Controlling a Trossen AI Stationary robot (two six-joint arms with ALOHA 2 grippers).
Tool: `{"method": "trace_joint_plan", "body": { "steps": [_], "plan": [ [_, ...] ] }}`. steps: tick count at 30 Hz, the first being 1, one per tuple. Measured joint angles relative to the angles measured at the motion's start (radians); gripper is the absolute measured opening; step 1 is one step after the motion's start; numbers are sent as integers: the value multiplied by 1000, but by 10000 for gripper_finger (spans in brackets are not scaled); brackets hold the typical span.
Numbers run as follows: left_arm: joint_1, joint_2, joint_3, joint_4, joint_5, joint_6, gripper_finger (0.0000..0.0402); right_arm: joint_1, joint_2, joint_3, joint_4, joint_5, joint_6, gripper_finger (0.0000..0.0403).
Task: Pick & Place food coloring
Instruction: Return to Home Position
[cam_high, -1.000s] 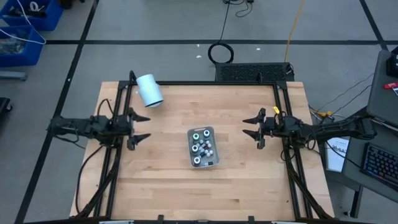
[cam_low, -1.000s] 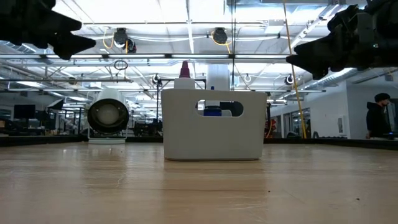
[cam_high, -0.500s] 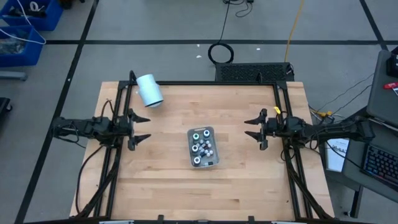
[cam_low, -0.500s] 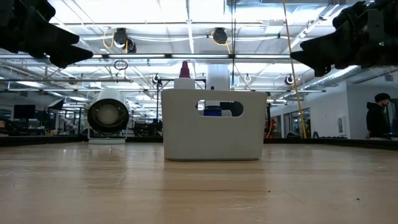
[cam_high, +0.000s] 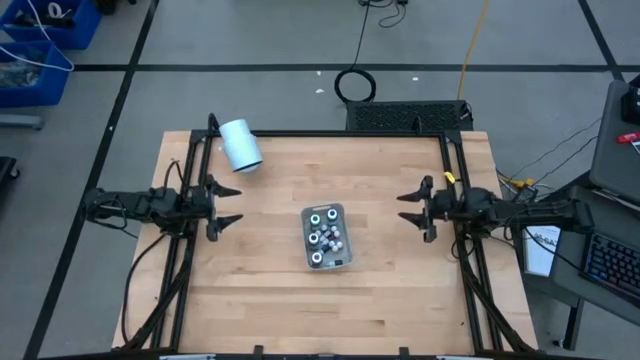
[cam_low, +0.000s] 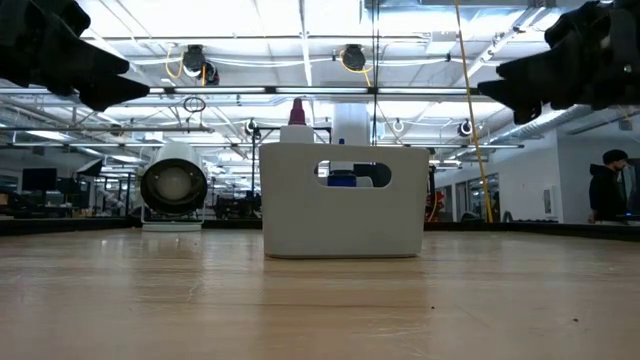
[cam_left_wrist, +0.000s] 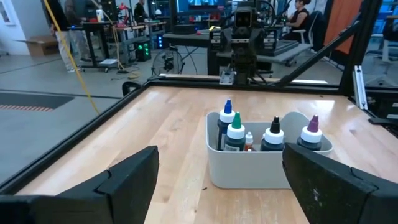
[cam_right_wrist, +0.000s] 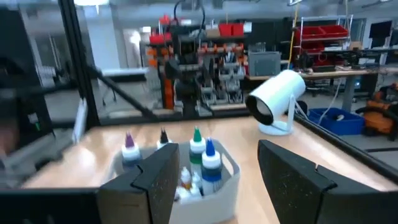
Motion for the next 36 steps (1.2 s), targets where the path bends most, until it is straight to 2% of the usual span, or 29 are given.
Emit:
{"method": "trace_joint_plan", "body": {
  "steps": [6, 36],
  "plan": [
    [0, 0, 0, 3, 2, 0, 335, 0, -7, 0, 49, -2, 129, 205],
    [0, 0, 1, 3, 2, 2, 335, 0, -6, 0, 46, -2, 131, 205]
  ]
}}
